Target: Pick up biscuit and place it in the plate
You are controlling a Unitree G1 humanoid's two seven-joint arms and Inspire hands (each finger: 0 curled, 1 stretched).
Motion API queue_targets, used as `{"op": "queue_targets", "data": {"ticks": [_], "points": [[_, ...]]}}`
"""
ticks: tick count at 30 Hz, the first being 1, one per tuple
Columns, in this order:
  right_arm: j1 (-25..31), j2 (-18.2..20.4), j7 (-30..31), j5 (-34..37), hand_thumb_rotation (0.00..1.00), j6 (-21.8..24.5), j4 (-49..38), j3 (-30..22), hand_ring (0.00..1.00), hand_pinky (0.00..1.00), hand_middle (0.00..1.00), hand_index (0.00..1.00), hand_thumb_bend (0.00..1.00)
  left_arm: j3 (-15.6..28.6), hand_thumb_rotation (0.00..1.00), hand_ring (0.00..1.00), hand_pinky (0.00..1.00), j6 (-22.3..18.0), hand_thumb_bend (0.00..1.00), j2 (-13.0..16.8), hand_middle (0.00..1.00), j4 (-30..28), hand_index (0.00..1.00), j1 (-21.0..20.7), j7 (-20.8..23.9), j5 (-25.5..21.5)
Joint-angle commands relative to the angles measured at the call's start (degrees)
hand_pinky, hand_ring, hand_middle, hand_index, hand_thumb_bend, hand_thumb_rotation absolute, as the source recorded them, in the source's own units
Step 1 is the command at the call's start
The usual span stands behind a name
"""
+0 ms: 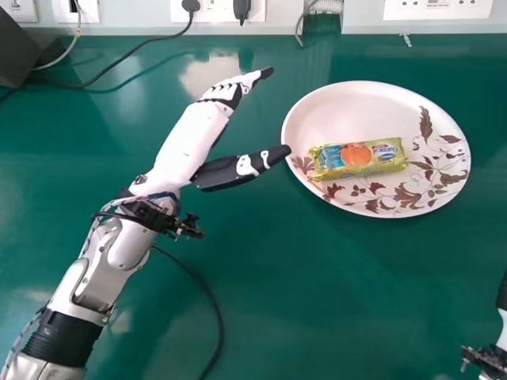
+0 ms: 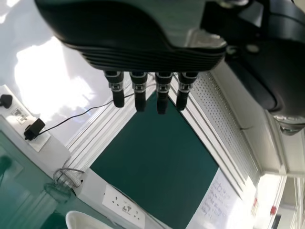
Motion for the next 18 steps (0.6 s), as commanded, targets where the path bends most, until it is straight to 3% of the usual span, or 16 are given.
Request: {"op": "queue_targets", "data": {"ticks": [1, 10, 18], "points": [[-0.2, 1.9, 0.3, 0.3, 0.18, 0.2, 0.6, -0.6, 1.00, 0.92, 1.00, 0.82, 0.83, 1.1, 0.65, 1.00, 1.00, -1.0, 1.00, -0.4, 1.00, -1.0, 1.00, 1.4, -1.1, -2.3], [-0.6, 1.6, 1.4, 1.7, 0.15, 0.7, 1.5, -1.2, 1.00, 1.00, 1.00, 0.84, 0.83, 2.9, 0.63, 1.00, 1.00, -2.2, 1.00, -1.9, 1.00, -1.9, 1.00, 3.4, -7.1, -13.4], [-0.6, 1.8, 1.6, 1.6, 0.22, 0.9, 2.1, -1.7, 1.00, 0.99, 1.00, 0.87, 0.83, 4.7, 0.64, 1.00, 1.00, -0.4, 1.00, -3.7, 1.00, -3.7, 1.00, 5.7, -12.7, -23.6]]}}
